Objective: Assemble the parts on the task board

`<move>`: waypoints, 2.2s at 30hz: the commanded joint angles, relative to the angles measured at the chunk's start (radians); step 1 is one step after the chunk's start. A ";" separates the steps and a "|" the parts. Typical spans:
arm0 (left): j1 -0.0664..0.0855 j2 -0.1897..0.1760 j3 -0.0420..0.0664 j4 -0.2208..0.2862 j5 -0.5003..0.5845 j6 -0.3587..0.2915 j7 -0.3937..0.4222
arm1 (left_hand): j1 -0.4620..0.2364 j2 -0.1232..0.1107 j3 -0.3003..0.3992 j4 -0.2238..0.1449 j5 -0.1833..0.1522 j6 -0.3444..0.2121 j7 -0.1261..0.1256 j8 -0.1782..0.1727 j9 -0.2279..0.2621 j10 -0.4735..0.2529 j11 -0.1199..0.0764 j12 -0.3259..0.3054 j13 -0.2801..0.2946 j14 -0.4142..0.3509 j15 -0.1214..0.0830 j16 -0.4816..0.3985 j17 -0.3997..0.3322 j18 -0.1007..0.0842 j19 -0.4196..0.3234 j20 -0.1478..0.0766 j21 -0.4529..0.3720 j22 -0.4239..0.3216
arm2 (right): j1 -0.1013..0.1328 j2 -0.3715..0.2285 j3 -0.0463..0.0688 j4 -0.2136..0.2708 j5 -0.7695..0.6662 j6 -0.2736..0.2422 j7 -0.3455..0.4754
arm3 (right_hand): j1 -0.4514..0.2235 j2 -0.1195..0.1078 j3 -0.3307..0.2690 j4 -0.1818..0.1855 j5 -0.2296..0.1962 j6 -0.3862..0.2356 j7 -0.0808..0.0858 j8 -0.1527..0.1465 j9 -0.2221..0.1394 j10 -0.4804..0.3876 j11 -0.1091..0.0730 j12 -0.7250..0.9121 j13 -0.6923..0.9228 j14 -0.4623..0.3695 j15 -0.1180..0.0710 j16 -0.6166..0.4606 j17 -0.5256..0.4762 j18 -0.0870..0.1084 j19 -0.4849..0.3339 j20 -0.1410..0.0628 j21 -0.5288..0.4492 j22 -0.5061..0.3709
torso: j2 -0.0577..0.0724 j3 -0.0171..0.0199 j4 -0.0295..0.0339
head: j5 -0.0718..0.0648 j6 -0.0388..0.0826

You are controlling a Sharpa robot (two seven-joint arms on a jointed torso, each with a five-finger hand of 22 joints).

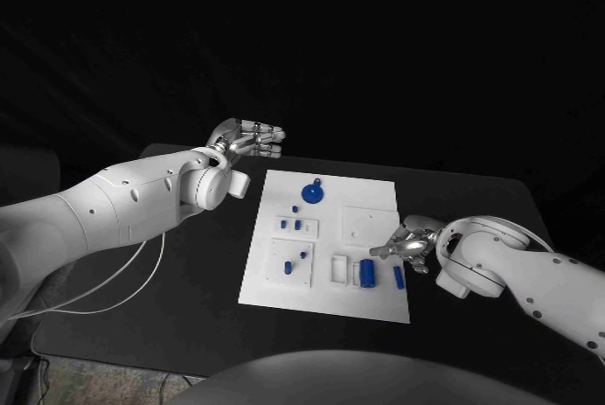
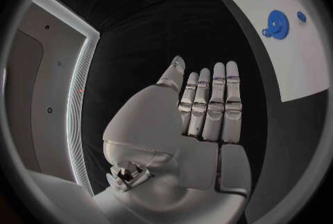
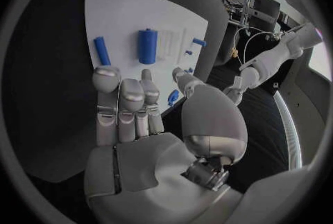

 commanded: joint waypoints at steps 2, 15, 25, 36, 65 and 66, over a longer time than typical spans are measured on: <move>-0.001 -0.001 0.001 0.006 0.004 0.025 0.018 | -0.008 0.002 -0.003 0.001 -0.002 -0.004 -0.004 -0.003 0.000 -0.002 -0.003 -0.006 -0.001 0.006 0.001 -0.001 0.002 0.009 0.002 -0.002 0.005 0.000 | -0.001 0.010 -0.012 -0.010 0.029 0.042 -0.072 | -0.007 -0.014 0.002 0.012 -0.005 -0.005 -0.001 -0.005 0.001 0.009 0.001 -0.002 0.010 0.004 0.005 0.007 0.011 0.001 0.045 0.005 0.009 0.008 | 0.000 -0.0035 0.0015 | -0.005 0.000; -0.002 0.000 0.001 0.010 0.005 0.028 0.015 | -0.010 0.004 -0.007 0.002 -0.004 -0.005 -0.003 -0.002 0.001 -0.001 -0.002 -0.006 -0.001 -0.001 0.004 -0.001 0.001 0.008 -0.002 0.000 0.006 -0.002 | -0.001 0.055 -0.065 -0.062 0.022 0.031 -0.103 | -0.017 -0.017 0.016 0.016 -0.006 -0.009 -0.001 -0.005 -0.003 0.015 0.001 -0.008 0.036 0.009 0.004 0.000 0.035 -0.001 0.047 0.003 0.002 0.026 | 0.001 -0.0026 0.0008 | -0.010 -0.011; -0.002 0.001 0.001 0.011 0.005 0.029 0.013 | -0.011 0.005 -0.010 0.003 -0.004 -0.006 -0.002 -0.002 0.001 -0.003 0.000 -0.006 -0.001 -0.003 0.005 -0.001 0.001 0.008 -0.003 0.001 0.007 -0.003 | -0.001 0.084 -0.093 -0.089 0.016 0.022 -0.107 | -0.019 -0.018 0.017 0.012 -0.006 -0.010 0.000 -0.005 -0.006 0.015 0.002 -0.009 0.040 0.010 0.004 -0.002 0.039 -0.002 0.047 0.003 0.000 0.029 | 0.001 -0.0024 0.0013 | -0.010 -0.012; -0.002 0.006 0.001 0.008 0.005 0.029 0.010 | -0.012 0.004 -0.013 0.003 -0.004 -0.008 0.000 -0.002 0.001 -0.004 0.002 -0.006 -0.001 -0.018 0.010 -0.002 0.000 0.010 -0.007 0.004 0.006 -0.004 | -0.001 0.109 -0.105 -0.118 0.003 -0.009 -0.105 | 0.000 -0.008 0.023 -0.013 -0.004 -0.008 0.000 -0.005 -0.006 0.016 0.002 -0.009 0.046 0.011 0.005 -0.003 0.044 -0.001 0.048 0.005 0.000 0.035 | 0.002 -0.0036 0.0013 | -0.013 -0.012; -0.002 0.003 0.001 0.002 0.005 0.035 0.002 | -0.015 0.004 -0.016 0.005 -0.003 -0.014 0.007 -0.003 0.000 -0.007 0.007 -0.006 -0.001 -0.022 0.013 -0.002 0.000 0.014 -0.009 0.007 0.008 -0.005 | 0.019 0.061 -0.096 -0.047 0.130 -0.186 -0.064 | 0.007 0.152 0.096 -0.320 0.400 0.016 -0.007 -0.005 0.027 0.015 -0.010 0.004 0.048 0.011 -0.001 -0.007 0.032 -0.005 0.050 0.001 0.002 0.053 | 0.000 -0.0056 0.0008 | -0.009 -0.012; -0.002 0.003 0.001 0.001 0.005 0.037 0.002 | -0.016 0.004 -0.016 0.006 -0.003 -0.015 0.007 -0.003 0.000 -0.007 0.007 -0.006 -0.001 -0.022 0.014 -0.002 0.000 0.014 -0.009 0.008 0.008 -0.005 | 0.023 0.058 -0.094 -0.040 0.141 -0.187 -0.061 | 0.006 0.153 0.096 -0.319 0.400 0.015 -0.007 -0.005 0.026 0.013 -0.010 0.001 0.047 0.010 -0.002 -0.009 0.031 -0.005 0.049 0.000 0.000 0.052 | 0.000 -0.0058 0.0010 | -0.009 -0.012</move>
